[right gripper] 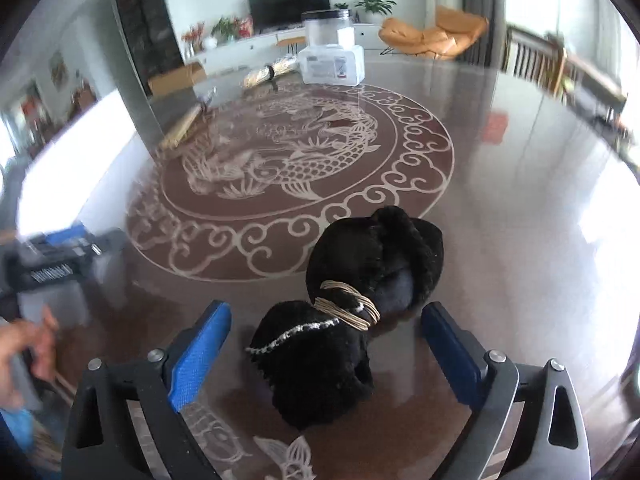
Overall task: Organize objects
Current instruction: 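Grasp the black fuzzy pouch with the right tool and lift it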
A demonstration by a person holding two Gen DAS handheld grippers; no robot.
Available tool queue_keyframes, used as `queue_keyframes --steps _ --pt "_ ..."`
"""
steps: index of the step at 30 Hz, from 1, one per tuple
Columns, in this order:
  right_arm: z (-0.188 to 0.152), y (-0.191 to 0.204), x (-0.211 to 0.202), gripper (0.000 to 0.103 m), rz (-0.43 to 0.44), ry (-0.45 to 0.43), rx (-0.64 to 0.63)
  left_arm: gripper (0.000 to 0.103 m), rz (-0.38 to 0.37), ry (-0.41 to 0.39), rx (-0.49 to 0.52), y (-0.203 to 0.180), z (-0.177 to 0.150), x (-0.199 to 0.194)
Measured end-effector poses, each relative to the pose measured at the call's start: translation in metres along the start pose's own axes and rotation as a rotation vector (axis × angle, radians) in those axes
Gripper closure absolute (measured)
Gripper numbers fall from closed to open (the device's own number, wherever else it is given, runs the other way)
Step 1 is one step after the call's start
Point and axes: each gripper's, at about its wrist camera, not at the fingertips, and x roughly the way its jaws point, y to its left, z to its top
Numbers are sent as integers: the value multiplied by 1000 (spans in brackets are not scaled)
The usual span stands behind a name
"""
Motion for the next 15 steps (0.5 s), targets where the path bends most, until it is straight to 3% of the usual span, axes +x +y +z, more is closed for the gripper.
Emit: queue_keyframes --steps 2,11,15 --pt "-5 4 1 1 -42 -7 -43 0 1 0 -1 -1 0 -1" --pt "-9 1 1 0 -41 -9 -35 0 -9 13 2 3 1 2" --pt "-9 1 1 0 -41 -9 -35 0 2 85 -13 3 15 10"
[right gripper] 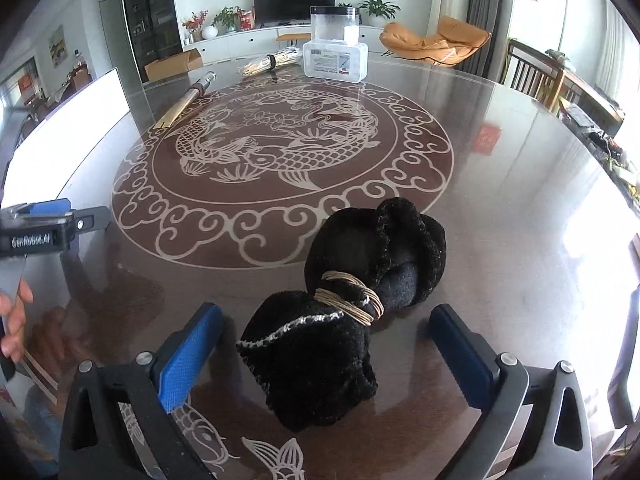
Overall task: Organize objects
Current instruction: 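Grasp the black fuzzy pouch with the right tool and lift it, then grasp the glass bottle with gold cap with the left tool while the right tool holds the pouch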
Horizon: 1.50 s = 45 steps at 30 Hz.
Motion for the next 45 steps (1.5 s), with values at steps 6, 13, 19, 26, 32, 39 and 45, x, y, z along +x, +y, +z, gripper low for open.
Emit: queue_keyframes --steps 6,13,19,26,32,39,45 --pt "0 0 0 0 3 0 -2 0 52 -70 -124 8 46 14" --pt "0 0 1 0 3 0 -2 0 71 -37 -89 13 107 65" --pt "1 1 2 0 6 0 -5 0 -2 37 7 13 179 104" --pt "2 1 3 0 10 1 -10 4 1 48 9 8 210 119" --pt "3 2 3 0 11 1 -10 75 -23 -59 -10 1 182 93" --pt "2 2 3 0 11 1 -10 75 -5 -91 -12 -35 73 32" --pt "3 3 4 0 13 0 -11 68 -16 -113 76 -66 -22 -20"
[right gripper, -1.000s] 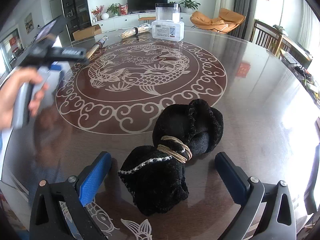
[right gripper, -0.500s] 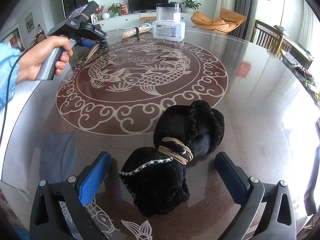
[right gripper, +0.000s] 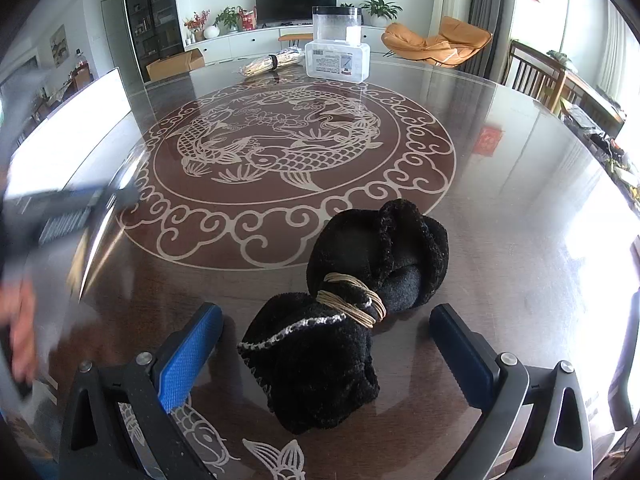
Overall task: Organize objects
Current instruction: 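Grasp the glass bottle with gold cap with the left tool while the right tool holds the pouch, then carry the pouch and bottle over the white bin and open both tools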
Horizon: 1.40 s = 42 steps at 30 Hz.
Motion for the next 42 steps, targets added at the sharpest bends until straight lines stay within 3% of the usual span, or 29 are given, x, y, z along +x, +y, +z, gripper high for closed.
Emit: queue_keyframes --steps 2,3,4,7,14,16,23,29,30,32,33,34,37,38,39,40,41,42 --pt "0 0 0 0 -1 0 0 48 14 -18 12 0 -10 -8" --pt "0 0 0 0 0 0 0 31 30 -25 13 0 -13 -8" --pt "0 0 0 0 0 0 0 22 27 -18 -3 5 -13 -7" --pt "-1 0 -1 0 -3 -1 3 9 -7 18 -25 12 -13 -3" --pt "-3 -1 -2 0 -8 -3 8 6 -13 24 -17 10 -14 -2" --pt "-3 -2 -2 0 -10 -4 10 0 -11 34 -16 9 -13 1" --pt "-3 -2 -2 0 -12 -5 11 0 -18 38 -18 9 -10 6" --pt "-3 -7 -4 0 30 -4 35 0 -61 107 41 9 -5 7" --pt "-3 -11 -6 0 53 4 63 2 -62 105 51 9 -6 6" --pt "-3 -19 -12 0 113 33 139 33 -63 53 56 12 -9 -3" --pt "-2 -22 -16 0 143 42 168 57 -66 31 66 11 -10 -7" --pt "0 -22 -20 0 151 47 176 74 -76 22 71 10 -11 -10" --pt "9 -10 -21 1 81 88 129 75 -80 7 57 11 -14 -12" --pt "13 -6 -16 9 67 105 111 75 -96 4 42 13 -15 -14" --pt "15 -4 -9 32 57 122 102 75 -117 3 24 15 -18 -17" --pt "16 -3 -4 42 44 129 99 75 -144 -4 3 17 -21 -21" --pt "18 -1 -4 68 2 98 81 76 -152 -19 -6 20 -24 -27" --pt "19 -1 -3 68 8 102 82 76 -159 -38 -11 23 -26 -35"
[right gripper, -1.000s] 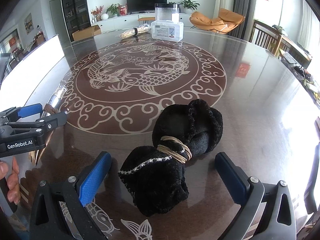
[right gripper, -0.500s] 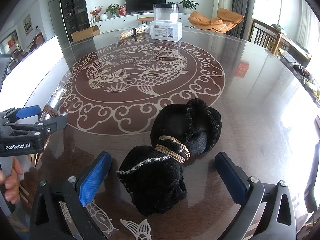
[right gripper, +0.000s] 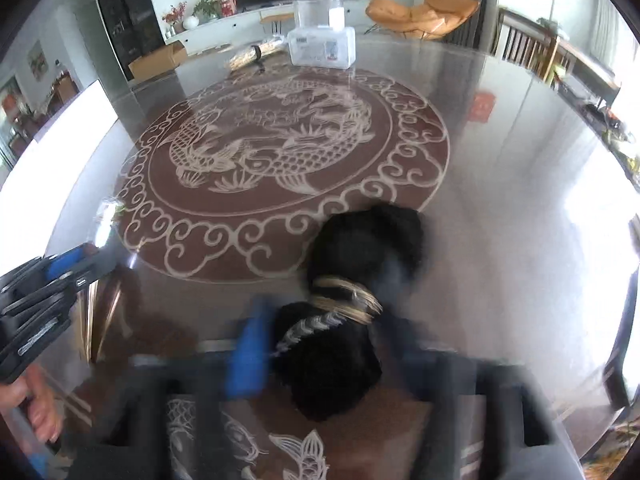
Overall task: Organize objects
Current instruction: 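Carry the pouch and bottle over the white bin and open both tools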
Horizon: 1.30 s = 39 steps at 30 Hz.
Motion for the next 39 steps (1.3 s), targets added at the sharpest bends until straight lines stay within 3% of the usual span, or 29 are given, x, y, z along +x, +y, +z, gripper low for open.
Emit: queue_keyframes --steps 5,12,16,20,25,28,30,31,32,33,34,37,39 --pt "-3 11 -28 68 46 -70 6 76 -63 -119 -33 10 -7 -57" --pt "8 61 -92 68 126 -201 -79 76 -113 -300 -97 39 -8 -154" --pt "22 109 -128 68 225 -266 -147 76 -104 -386 -136 70 -8 -214" --pt "35 176 -157 68 368 -305 -256 76 1 -433 -176 119 -11 -263" --pt "40 275 -166 68 583 -249 -404 76 159 -348 -263 194 -16 -278" --pt "33 329 -153 68 662 -180 -497 76 233 -210 -305 240 -17 -256" --pt "27 360 -135 60 674 -115 -550 74 264 -107 -335 263 -17 -234" --pt "26 371 -122 55 673 -78 -563 67 300 -36 -344 277 -18 -215" --pt "26 380 -110 44 675 -29 -571 59 334 3 -351 284 -18 -203" --pt "25 387 -97 37 676 14 -572 34 364 32 -355 290 -21 -192" --pt "27 388 -90 36 674 32 -568 20 403 50 -356 298 -20 -182" --pt "35 376 -87 31 686 31 -530 19 451 32 -355 303 -17 -178" --pt "38 359 -97 13 686 -30 -497 19 470 -11 -355 303 -10 -182"
